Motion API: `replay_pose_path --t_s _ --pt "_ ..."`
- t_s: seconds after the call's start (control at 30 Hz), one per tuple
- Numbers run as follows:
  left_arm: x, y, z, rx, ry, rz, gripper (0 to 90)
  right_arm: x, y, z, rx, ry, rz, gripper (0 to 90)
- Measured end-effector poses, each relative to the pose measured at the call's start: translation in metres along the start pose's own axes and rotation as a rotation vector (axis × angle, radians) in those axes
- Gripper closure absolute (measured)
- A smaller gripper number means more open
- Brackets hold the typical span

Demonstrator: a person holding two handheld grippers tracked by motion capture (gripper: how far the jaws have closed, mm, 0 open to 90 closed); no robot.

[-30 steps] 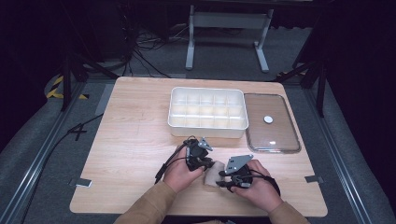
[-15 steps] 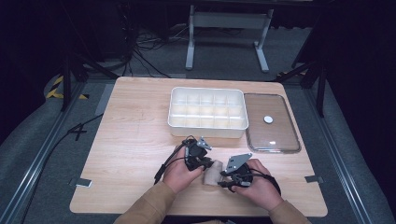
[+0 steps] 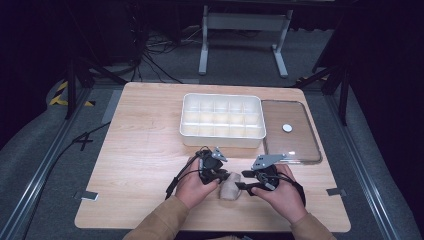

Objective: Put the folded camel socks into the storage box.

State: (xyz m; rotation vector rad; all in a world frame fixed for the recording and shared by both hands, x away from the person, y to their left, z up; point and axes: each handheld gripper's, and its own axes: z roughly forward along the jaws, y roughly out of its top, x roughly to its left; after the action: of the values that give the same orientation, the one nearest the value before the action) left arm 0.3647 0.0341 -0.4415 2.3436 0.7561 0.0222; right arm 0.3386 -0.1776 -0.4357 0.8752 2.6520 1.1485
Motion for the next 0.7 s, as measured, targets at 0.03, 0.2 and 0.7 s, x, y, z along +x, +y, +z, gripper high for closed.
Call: replay_pose_path --t_s 0.03,0.2,0.7 --pt "0.000 0.000 0.000 -0.008 0.001 0.001 81.5 0.000 0.001 0.004 -0.013 0.008 0.035 47.4" --pt "-0.001 -0.002 -0.001 -0.006 -0.001 0.000 81.4 -0.005 -0.003 0.021 0.049 0.029 0.060 41.4" --pt "-0.002 -0.007 -0.001 -0.005 0.014 -0.012 79.1 -0.012 0.000 0.043 0.097 0.144 0.050 46.2"
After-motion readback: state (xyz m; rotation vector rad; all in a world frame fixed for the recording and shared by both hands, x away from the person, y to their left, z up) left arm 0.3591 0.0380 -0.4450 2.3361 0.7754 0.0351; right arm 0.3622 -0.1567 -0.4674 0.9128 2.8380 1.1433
